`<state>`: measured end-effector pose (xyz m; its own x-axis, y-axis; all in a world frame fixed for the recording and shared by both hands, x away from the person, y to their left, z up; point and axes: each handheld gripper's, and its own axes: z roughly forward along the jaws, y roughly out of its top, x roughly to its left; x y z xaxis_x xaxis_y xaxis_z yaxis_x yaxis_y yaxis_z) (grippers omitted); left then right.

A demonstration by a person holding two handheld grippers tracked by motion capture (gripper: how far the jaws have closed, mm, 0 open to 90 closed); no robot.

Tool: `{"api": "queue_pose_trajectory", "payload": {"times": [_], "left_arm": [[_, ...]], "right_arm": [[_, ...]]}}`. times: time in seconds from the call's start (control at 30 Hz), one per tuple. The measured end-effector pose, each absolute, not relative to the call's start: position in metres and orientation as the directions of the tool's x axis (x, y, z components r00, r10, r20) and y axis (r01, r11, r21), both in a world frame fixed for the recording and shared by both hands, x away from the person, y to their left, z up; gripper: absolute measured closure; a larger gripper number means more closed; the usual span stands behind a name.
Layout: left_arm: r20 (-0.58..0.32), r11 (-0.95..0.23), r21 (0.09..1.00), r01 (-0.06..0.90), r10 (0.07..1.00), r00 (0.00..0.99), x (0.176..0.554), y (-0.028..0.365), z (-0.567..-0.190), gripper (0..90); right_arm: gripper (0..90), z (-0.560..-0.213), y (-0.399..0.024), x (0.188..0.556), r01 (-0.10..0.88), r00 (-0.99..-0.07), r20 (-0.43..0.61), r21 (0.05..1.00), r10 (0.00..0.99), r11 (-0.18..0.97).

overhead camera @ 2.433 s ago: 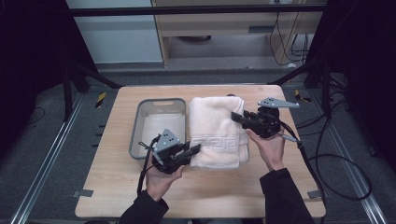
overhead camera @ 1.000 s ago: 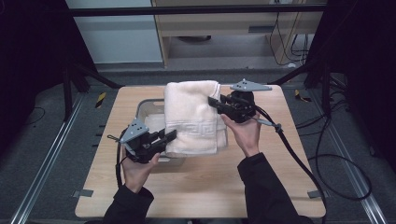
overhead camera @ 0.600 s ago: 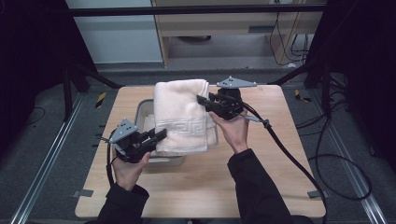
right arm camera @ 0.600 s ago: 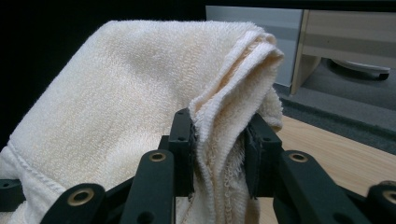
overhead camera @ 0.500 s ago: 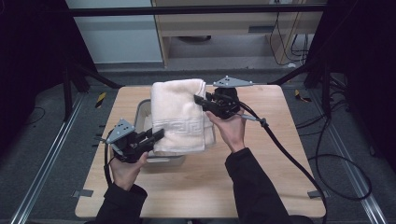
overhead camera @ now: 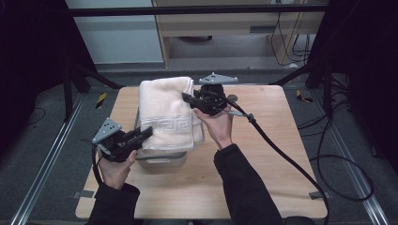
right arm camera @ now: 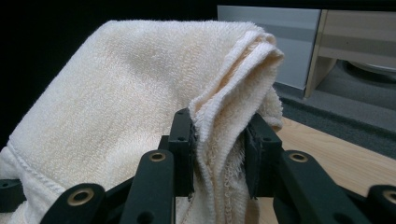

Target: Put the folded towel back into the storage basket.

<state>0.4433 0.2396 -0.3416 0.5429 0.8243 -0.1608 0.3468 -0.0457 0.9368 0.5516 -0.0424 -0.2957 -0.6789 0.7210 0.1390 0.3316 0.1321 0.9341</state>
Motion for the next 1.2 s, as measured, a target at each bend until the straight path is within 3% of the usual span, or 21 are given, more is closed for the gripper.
{"api": "queue_pose_trajectory", "payload": {"times": [0.63,1.2], "left_arm": [[-0.171,-0.027,0.925,0.380,0.862,0.478,0.456,0.266,-0.351,72.9],[-0.182,-0.052,0.883,0.466,0.878,0.443,0.477,0.279,-0.380,72.9]], "right_arm": [[68.2,-0.304,-0.007,0.570,0.347,-0.681,0.149,0.928,0.717,0.137],[68.0,-0.344,0.014,0.592,0.410,-0.660,0.173,0.899,0.731,0.157]]}}
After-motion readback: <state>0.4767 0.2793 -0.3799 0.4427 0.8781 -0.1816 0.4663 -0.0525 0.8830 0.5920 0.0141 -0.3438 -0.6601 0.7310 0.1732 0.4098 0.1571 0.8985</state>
